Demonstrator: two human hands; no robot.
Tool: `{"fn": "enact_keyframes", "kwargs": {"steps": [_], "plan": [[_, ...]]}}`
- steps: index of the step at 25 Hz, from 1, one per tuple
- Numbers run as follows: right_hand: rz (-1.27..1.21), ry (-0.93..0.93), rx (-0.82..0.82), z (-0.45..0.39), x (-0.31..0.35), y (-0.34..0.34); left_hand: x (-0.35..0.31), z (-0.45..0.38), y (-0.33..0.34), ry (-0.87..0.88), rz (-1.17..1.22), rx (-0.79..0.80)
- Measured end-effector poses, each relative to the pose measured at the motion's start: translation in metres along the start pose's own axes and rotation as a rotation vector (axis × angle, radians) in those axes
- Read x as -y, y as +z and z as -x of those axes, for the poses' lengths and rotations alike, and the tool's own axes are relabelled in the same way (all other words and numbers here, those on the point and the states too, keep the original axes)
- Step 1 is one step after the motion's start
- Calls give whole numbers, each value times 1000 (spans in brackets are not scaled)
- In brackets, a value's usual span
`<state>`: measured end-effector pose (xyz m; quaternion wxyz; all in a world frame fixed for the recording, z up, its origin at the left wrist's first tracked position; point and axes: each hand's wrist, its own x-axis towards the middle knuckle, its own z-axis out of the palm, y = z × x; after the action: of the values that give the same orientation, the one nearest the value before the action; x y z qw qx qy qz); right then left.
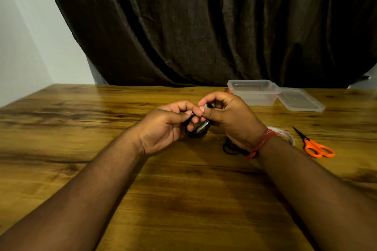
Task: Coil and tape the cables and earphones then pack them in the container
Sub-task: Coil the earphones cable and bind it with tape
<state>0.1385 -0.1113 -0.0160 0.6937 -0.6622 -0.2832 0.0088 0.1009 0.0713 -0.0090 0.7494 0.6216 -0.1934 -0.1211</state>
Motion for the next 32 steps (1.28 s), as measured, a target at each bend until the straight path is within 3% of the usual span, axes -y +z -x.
{"fn": "enact_keyframes", "kwargs": {"steps": [13,16,20,23,25,27,29,32], "plan": [[53,70,14,-2,0,-3,4,-7,2,-5,122,-100],[129,71,-67,-4,6,-13,6,-9,0,32,111,-162],[294,-8,-254,-8,28,-39,14,-13,1,104,-79,-288],[225,-75,-423,-6,49,-68,19,-14,6,129,-367,-345],[353,-87,-450,-2,57,-89,19,-13,6,135,-558,-358],[702,-39,-292,5,57,-112,19,-11,7,106,-658,-361],[986,52,-31,22,51,-131,21,-7,10,74,-681,-368],[1043,194,257,48,42,-143,27,-5,19,41,-678,-408]]}}
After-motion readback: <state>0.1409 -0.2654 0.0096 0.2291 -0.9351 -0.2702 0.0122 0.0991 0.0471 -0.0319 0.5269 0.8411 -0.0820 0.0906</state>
